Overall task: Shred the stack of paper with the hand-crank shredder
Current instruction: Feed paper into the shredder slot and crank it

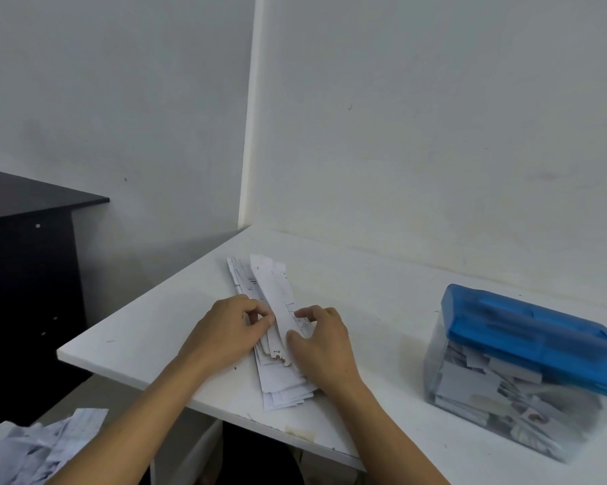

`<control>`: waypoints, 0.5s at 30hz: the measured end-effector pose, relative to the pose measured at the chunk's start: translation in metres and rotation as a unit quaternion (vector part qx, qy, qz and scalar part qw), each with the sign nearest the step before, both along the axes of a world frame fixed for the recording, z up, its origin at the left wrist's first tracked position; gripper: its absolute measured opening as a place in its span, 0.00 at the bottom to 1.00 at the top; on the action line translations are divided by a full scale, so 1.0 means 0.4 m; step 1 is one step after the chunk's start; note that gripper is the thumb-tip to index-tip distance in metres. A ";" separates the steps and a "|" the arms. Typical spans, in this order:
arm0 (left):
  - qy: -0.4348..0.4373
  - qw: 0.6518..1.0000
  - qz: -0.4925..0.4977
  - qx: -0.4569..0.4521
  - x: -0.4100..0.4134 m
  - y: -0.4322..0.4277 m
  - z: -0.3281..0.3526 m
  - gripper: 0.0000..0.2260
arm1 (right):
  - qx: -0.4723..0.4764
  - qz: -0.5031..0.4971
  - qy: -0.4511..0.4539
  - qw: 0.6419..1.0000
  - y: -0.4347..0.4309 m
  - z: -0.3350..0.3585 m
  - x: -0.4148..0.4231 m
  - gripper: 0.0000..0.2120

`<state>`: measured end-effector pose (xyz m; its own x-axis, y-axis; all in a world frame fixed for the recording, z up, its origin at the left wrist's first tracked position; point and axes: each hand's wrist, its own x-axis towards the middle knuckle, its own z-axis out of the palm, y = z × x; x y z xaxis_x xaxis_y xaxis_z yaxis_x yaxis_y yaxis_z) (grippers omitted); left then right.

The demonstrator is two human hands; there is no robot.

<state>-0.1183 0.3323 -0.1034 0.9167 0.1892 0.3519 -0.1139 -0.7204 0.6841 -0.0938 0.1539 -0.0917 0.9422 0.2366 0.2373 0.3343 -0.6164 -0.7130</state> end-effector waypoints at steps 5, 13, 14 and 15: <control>0.000 1.000 -0.015 -0.012 -0.001 0.000 -0.004 0.08 | 0.082 0.009 -0.004 0.997 -0.011 0.002 -0.003 0.18; 0.004 1.000 0.001 -0.005 -0.006 -0.002 -0.001 0.04 | 0.204 -0.026 0.043 0.978 -0.032 0.010 0.003 0.19; 0.007 1.000 0.009 -0.003 -0.006 -0.002 -0.002 0.04 | 0.209 -0.032 0.047 0.976 -0.031 0.009 0.005 0.19; 0.011 1.000 0.016 0.000 -0.006 -0.004 -0.001 0.05 | 0.212 -0.038 0.050 0.975 -0.032 0.009 0.009 0.19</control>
